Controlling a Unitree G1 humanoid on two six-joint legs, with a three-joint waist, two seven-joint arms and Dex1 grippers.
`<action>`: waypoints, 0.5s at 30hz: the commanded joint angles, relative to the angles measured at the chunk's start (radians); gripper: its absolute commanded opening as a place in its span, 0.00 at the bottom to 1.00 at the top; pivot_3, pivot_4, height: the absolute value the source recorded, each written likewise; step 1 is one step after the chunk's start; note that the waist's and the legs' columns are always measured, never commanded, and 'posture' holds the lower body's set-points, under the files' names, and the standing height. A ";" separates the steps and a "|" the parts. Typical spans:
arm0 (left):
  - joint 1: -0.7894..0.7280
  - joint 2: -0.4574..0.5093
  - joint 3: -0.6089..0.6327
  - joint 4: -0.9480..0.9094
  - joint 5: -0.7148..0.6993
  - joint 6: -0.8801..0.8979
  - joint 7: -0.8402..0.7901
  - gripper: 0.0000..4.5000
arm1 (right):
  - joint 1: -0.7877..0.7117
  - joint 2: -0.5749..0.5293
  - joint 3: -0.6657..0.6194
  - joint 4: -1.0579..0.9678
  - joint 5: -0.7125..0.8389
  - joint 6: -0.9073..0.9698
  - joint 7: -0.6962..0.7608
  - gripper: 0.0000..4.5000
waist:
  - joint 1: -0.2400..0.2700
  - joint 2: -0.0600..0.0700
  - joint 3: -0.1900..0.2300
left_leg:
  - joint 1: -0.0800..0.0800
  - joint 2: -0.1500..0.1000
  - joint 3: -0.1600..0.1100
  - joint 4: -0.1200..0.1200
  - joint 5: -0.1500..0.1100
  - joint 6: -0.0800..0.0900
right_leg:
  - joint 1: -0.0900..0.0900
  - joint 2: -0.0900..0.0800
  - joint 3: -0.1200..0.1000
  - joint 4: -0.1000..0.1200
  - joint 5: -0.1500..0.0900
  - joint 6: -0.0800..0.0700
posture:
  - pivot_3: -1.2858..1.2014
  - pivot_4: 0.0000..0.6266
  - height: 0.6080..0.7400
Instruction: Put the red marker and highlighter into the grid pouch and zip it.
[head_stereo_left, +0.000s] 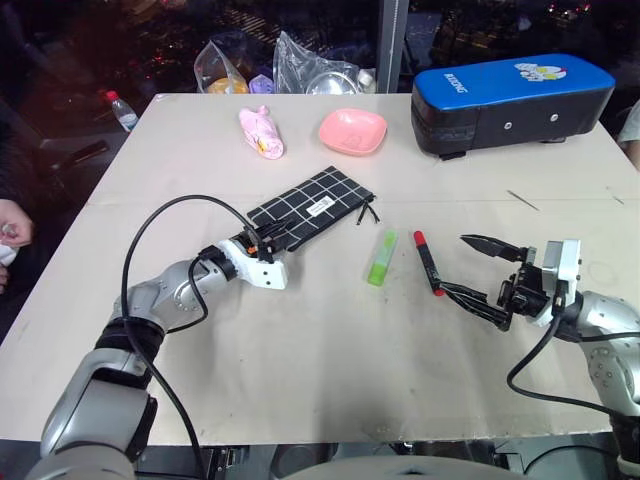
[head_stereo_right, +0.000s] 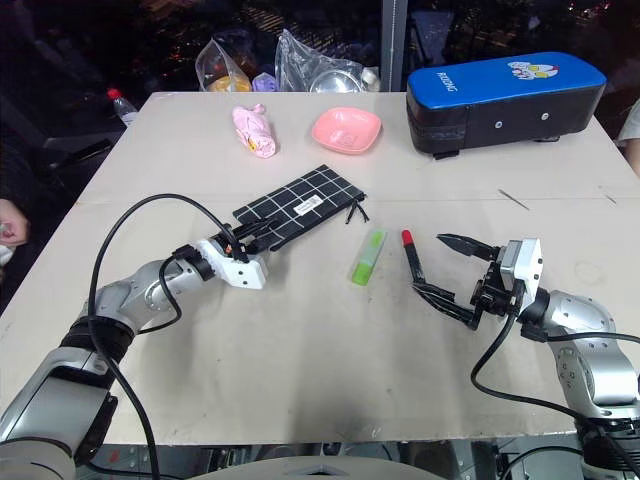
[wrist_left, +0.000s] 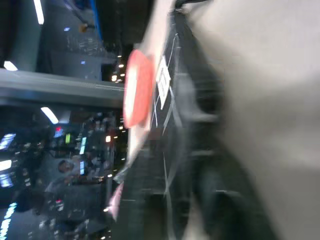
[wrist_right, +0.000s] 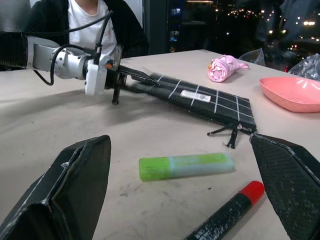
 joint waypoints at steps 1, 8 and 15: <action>-0.018 0.001 -0.034 0.044 0.017 0.009 0.033 0.00 | -0.009 0.003 -0.017 -0.009 0.004 -0.021 -0.002 1.00 | -0.001 0.000 0.000 | 0.000 0.000 0.000 0.000 0.000 0.000 | 0.000 0.000 0.000 0.000 0.000 0.000 | 0.52 0.24 0.89; -0.029 -0.003 -0.056 0.096 -0.003 -0.018 0.075 0.00 | -0.008 0.009 -0.013 -0.005 -0.001 -0.025 -0.001 1.00 | 0.000 0.000 0.000 | 0.005 0.000 0.000 0.000 0.000 0.000 | 0.004 0.000 0.000 0.000 0.000 0.000 | 0.52 0.24 0.89; 0.084 -0.113 0.066 -0.058 -0.610 0.018 -0.234 0.00 | -0.008 0.001 -0.021 -0.021 0.003 -0.010 -0.009 1.00 | -0.003 0.000 0.000 | 0.004 0.000 0.000 0.000 0.000 0.000 | 0.004 -0.001 0.000 0.000 0.000 0.000 | 0.52 0.24 0.89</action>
